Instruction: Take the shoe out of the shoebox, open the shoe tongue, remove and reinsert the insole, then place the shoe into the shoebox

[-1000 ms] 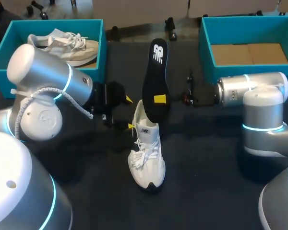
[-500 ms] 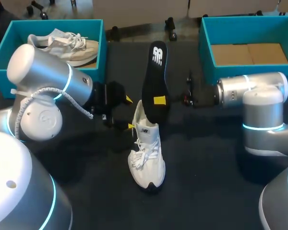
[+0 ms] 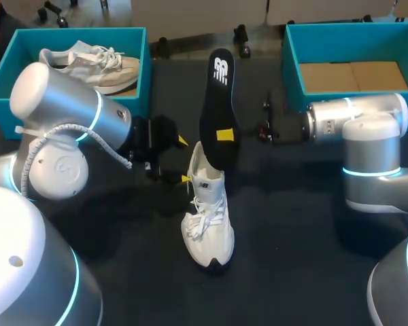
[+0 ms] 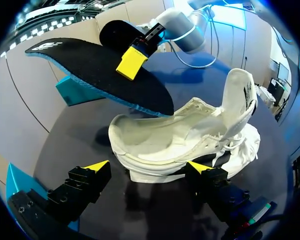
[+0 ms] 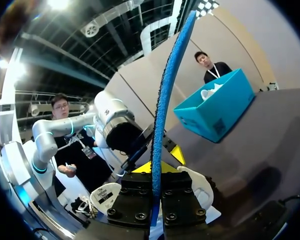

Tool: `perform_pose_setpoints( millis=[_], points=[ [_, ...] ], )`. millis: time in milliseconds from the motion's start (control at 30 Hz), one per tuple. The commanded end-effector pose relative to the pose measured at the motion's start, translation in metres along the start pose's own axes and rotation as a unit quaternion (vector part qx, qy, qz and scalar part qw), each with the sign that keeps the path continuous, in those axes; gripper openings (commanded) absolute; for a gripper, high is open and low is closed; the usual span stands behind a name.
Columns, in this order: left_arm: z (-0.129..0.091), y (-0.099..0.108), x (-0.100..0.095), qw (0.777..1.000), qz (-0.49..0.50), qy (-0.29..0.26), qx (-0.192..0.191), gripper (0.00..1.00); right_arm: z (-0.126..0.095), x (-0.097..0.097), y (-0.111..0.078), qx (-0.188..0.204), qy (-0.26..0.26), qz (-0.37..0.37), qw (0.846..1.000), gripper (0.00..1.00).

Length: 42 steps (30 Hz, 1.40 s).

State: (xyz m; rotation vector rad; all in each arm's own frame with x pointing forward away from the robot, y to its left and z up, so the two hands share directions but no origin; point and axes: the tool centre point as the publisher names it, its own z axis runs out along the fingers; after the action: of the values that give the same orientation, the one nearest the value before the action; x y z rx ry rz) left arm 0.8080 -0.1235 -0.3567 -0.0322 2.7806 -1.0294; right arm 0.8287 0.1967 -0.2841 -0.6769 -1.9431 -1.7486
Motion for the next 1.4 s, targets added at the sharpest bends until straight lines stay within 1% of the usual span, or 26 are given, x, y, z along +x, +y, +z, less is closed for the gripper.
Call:
perform_pose_setpoints(
  millis=[33,400,933,1167,1400],
  points=[
    [0.002,0.0,0.001,1.0,0.0,-0.001,-0.001,1.0,0.002,0.0,0.003,0.002,-0.002,0.001,1.0,0.0],
    [0.002,0.0,0.001,1.0,0.0,-0.001,-0.001,1.0,0.01,-0.001,0.008,-0.002,0.003,0.002,1.0,0.0],
    [0.002,0.0,0.001,1.0,0.0,-0.001,-0.001,1.0,0.021,-0.004,0.002,-0.003,0.013,0.005,1.0,0.0],
    [0.002,0.0,0.001,1.0,0.0,-0.001,-0.001,1.0,0.023,-0.005,-0.005,-0.005,0.017,0.008,1.0,0.0],
    [0.002,0.0,0.001,1.0,0.0,-0.001,-0.001,1.0,0.026,-0.005,-0.005,-0.007,0.019,0.008,1.0,0.0]
  ],
)
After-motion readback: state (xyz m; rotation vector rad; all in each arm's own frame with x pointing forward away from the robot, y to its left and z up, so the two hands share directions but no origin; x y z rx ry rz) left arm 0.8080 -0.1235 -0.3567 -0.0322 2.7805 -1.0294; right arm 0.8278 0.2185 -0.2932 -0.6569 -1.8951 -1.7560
